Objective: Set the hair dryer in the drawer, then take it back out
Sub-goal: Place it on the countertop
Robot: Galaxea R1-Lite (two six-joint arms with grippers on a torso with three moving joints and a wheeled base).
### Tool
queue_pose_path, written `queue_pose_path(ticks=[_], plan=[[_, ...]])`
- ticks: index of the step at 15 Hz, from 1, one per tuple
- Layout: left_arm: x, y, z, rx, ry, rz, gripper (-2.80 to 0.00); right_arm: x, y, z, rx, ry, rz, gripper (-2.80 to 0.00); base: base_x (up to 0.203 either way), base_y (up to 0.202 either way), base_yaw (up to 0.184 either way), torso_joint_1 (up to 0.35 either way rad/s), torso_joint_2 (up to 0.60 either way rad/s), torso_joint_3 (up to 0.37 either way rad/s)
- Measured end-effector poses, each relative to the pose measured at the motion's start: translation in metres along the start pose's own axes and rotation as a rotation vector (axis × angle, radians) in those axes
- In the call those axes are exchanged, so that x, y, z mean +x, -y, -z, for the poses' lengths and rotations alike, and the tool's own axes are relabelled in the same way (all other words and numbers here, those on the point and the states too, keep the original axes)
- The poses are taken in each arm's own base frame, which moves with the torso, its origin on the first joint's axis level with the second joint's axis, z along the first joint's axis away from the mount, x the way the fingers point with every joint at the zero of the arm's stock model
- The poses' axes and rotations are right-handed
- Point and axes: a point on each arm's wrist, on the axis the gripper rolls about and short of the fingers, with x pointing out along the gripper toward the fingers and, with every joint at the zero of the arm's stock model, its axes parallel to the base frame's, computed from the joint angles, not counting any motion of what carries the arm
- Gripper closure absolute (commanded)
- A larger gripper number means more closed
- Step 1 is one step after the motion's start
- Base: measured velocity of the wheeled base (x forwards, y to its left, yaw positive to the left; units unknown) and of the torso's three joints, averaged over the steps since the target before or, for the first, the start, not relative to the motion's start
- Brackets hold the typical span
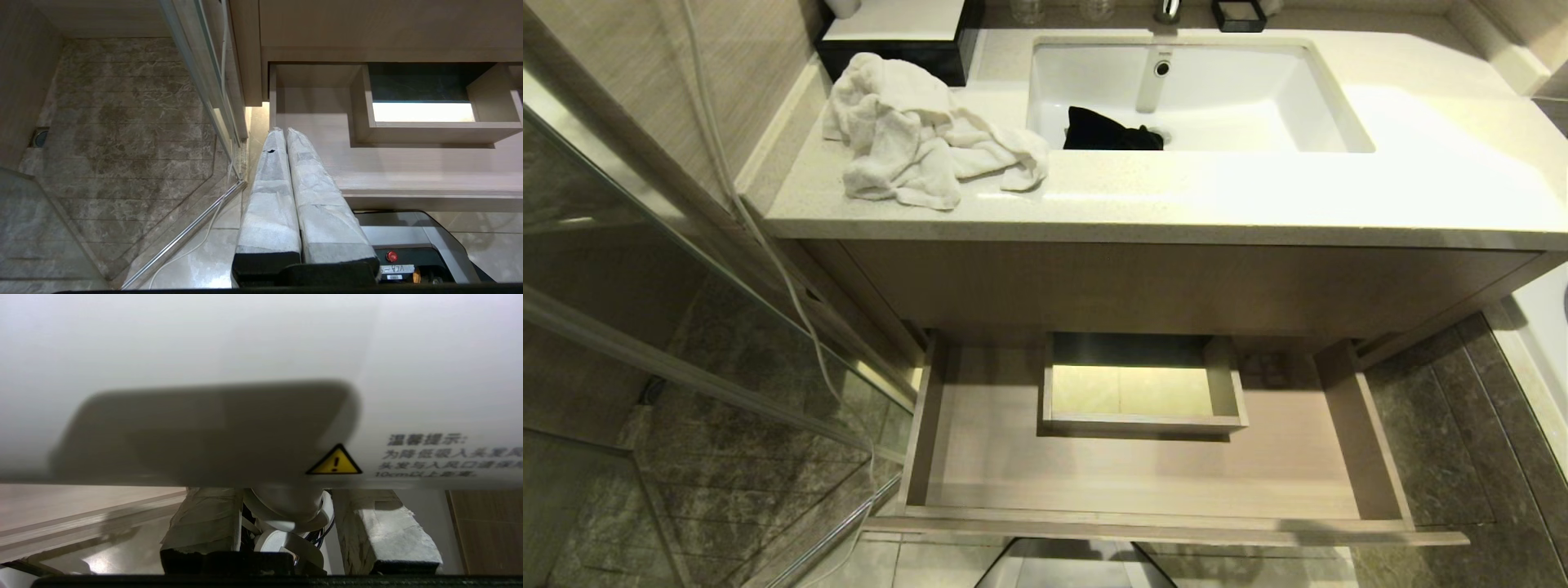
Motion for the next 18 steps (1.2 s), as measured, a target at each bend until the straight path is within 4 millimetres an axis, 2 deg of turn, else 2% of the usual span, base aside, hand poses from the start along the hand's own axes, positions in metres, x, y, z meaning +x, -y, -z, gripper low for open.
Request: queue_pose_path(ticks=[6, 18], plan=[[0.0, 0.0, 0.0, 0.0, 0.0, 0.0, 0.0, 0.004, 0.0, -0.003, 0.0, -0.008, -0.01, 0.0, 0.0, 0.0, 0.0, 0.16, 0.03, 0.182], [0.0, 0.0, 0.0, 0.0, 0.0, 0.0, 0.0, 0.018, 0.005, -0.02, 0.004, 0.025, -0.004, 0.0, 0.0, 0.0, 0.0, 0.294, -0.04, 0.246]])
